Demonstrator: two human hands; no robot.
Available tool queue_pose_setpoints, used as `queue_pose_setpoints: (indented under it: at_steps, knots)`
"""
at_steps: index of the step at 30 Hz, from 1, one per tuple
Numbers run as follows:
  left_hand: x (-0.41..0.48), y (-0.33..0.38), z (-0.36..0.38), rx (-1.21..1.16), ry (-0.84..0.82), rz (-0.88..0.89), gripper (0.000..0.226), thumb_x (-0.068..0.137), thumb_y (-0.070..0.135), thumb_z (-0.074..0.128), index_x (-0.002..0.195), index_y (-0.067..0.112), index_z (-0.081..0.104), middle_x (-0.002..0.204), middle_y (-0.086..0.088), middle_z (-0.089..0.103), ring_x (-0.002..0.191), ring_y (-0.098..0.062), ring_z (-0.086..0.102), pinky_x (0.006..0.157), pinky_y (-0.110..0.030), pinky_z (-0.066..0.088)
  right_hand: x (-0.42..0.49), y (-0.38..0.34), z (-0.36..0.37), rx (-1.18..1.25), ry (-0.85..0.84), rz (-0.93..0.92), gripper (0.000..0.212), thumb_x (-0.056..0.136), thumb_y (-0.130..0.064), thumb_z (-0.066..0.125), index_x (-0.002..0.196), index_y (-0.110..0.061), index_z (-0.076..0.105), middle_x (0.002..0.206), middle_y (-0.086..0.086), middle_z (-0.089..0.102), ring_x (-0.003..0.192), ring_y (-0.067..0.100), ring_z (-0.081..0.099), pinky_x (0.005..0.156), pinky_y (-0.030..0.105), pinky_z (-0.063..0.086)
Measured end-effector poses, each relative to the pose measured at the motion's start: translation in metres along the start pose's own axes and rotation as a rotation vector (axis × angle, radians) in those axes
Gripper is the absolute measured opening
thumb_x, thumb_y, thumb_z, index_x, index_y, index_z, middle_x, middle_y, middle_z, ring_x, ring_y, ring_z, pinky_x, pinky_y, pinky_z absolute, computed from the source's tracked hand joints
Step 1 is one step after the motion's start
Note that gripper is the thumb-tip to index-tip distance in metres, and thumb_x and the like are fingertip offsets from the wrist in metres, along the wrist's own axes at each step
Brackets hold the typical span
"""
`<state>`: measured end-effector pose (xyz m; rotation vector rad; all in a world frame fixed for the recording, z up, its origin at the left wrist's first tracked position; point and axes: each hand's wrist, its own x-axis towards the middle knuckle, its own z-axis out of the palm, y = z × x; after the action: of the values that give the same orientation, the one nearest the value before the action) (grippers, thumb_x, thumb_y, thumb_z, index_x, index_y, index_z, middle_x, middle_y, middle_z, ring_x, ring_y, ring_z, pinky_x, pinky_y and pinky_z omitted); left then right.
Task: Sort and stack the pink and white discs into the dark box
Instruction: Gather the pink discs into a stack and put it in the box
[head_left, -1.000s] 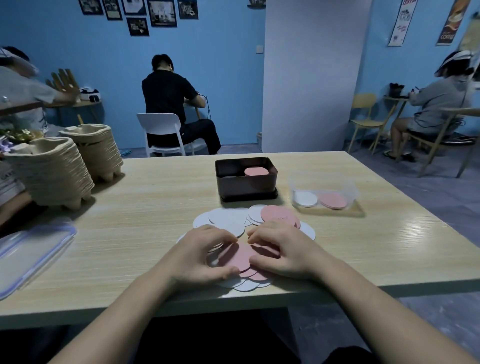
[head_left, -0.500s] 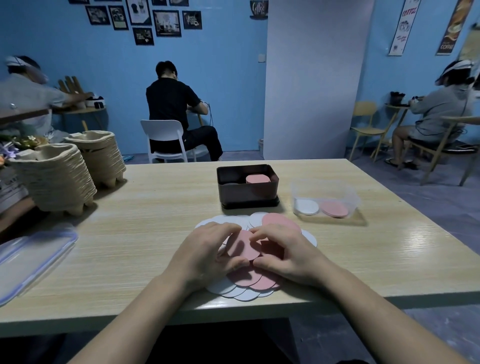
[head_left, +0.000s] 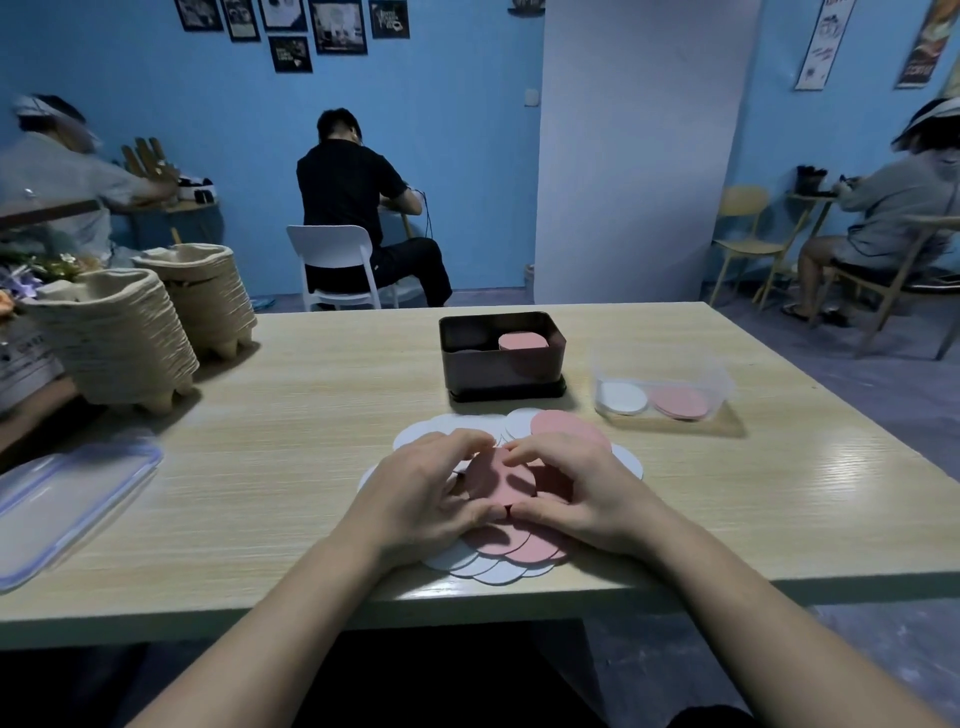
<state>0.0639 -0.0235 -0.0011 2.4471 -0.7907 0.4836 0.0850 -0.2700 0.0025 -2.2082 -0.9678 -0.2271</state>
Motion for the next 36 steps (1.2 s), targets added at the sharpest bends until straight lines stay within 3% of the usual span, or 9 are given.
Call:
queue_pose_setpoints:
  at_steps: [2,7,14,21,24,30,36]
  knots:
    - [-0.002,-0.001,-0.002,-0.027,0.010,-0.010,0.054,0.087,0.061,0.059,0.129,0.027,0.057,0.118,0.011,0.066,0.108,-0.010,0.061,0.086,-0.040,0.054,-0.001,0.000,-0.001,0.002,0.068,0.006,0.041,0.082,-0.039,0.082,0.117,-0.027,0.066,0.113,-0.020,0.065,0.109,0.004,0.061,0.088,0.029,0.053]
    - [-0.005,-0.001,-0.007,-0.102,0.000,-0.020,0.029,0.087,0.048,0.060,0.107,0.029,0.065,0.099,0.015,0.065,0.097,-0.008,0.060,0.081,-0.041,0.051,-0.004,0.001,-0.001,0.049,0.200,0.047,0.042,0.076,-0.040,0.077,0.113,-0.023,0.064,0.115,-0.010,0.064,0.109,0.013,0.061,0.086,0.040,0.054]
    - [0.002,0.003,-0.008,-0.041,-0.127,0.055,0.058,0.066,0.065,0.078,0.112,0.034,0.063,0.097,0.020,0.063,0.092,-0.002,0.056,0.081,-0.032,0.048,-0.006,0.003,-0.003,0.060,0.223,0.089,0.039,0.076,-0.041,0.076,0.110,-0.027,0.061,0.113,-0.006,0.063,0.090,0.018,0.061,0.078,0.042,0.054]
    - [0.000,0.001,-0.008,-0.077,-0.073,0.011,0.054,0.071,0.063,0.077,0.111,0.029,0.062,0.098,0.018,0.063,0.093,-0.006,0.057,0.080,-0.036,0.049,-0.009,0.000,-0.008,0.050,0.189,0.096,0.041,0.079,-0.033,0.080,0.115,-0.025,0.061,0.119,-0.009,0.063,0.103,0.014,0.063,0.086,0.040,0.054]
    - [0.001,0.001,-0.008,-0.076,-0.088,0.007,0.060,0.066,0.065,0.079,0.111,0.028,0.063,0.099,0.017,0.064,0.094,-0.005,0.057,0.082,-0.034,0.049,-0.015,0.000,-0.012,0.045,0.177,0.104,0.042,0.081,-0.025,0.083,0.116,-0.023,0.061,0.121,-0.015,0.062,0.105,0.012,0.062,0.089,0.033,0.054]
    - [0.000,0.003,-0.008,-0.111,-0.075,-0.036,0.061,0.063,0.058,0.079,0.114,0.029,0.064,0.102,0.020,0.065,0.099,-0.004,0.059,0.085,-0.035,0.051,-0.016,0.000,-0.010,0.019,0.184,0.137,0.041,0.082,-0.029,0.081,0.119,-0.023,0.064,0.117,-0.016,0.063,0.106,0.006,0.062,0.088,0.016,0.049]
    - [-0.003,0.003,-0.010,-0.198,0.014,-0.002,0.054,0.070,0.043,0.085,0.116,0.022,0.064,0.108,0.016,0.067,0.103,-0.004,0.065,0.086,-0.025,0.053,-0.017,0.003,-0.009,0.026,0.216,0.164,0.041,0.083,-0.023,0.079,0.121,-0.022,0.064,0.122,-0.014,0.064,0.112,0.003,0.061,0.096,0.022,0.051]
